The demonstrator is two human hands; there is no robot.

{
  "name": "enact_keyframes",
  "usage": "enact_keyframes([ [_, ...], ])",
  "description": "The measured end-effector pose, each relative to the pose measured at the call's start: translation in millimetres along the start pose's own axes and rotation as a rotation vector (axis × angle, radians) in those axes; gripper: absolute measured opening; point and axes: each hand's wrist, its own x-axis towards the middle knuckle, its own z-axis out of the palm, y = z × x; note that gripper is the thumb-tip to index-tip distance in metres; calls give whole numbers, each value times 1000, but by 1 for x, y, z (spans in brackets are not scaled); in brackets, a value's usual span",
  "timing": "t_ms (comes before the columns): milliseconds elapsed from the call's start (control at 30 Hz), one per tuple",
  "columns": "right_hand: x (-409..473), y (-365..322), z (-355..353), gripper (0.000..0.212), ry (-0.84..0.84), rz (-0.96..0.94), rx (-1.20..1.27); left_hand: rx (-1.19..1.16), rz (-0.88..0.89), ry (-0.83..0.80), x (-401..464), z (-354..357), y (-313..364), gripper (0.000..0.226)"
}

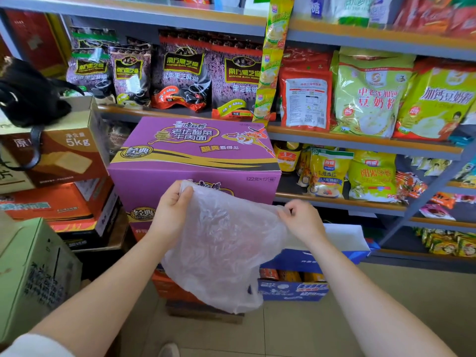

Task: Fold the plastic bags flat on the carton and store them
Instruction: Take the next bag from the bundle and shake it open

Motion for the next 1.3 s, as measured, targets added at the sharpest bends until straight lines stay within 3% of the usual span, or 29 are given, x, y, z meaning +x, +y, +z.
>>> enact_keyframes([
  [33, -3, -8, -2, 18, 50, -45, 44, 16, 23, -17, -1, 3, 5, 28],
  [100, -10, -28, -6, 32, 70, -207, 135, 22, 58, -44, 0, 6, 11, 27],
  [167, -17, -51, -8, 32, -68, -386, 225, -19, 82, -66, 1, 7, 19, 25],
  [233, -24, -67, -5, 36, -180, -474, 210, -92, 126, -135, 0, 10, 28, 21],
  [367, -20, -73, -12, 26, -155, -577, 118, -231, 160, -163, -1, 10, 46, 21],
  [500, -1, -60, -25, 12, -260, -615, -61, -435, 76, -47, 16, -3, 56, 24],
  [600, 19, -65, -40, 21, -112, -516, -77, -558, 47, 79, 42, -16, 65, 25],
  [667, 36, -80, -53, 18, 59, -424, 159, -573, 23, 158, 61, -23, 74, 22],
  [733, 56, -103, -62, 11, 127, -397, 388, -342, 36, 266, 88, -32, 77, 18],
  [800, 77, -128, -67, 6, 126, -401, 464, 127, 101, 363, 119, -40, 80, 48],
  [867, 99, -154, -69, 4, 129, -424, 476, 613, 362, 431, 152, -42, 83, 64],
  [933, 121, -178, -70, 3, 138, -451, 472, 859, 691, 295, 180, -34, 88, 56],
  [1000, 141, -200, -69, 3, 163, -454, 512, 813, 780, 63, 201, -21, 101, 44],
  [1067, 162, -218, -68, 8, 161, -434, 636, 698, 781, -39, 224, -13, 111, 46],
  [1167, 192, -227, -70, 19, 85, -477, 720, 633, 860, -50, 263, -14, 115, 38],
  [1300, 228, -195, -71, 43, -158, -516, 427, 623, 806, -50, 311, -25, 91, 29],
])
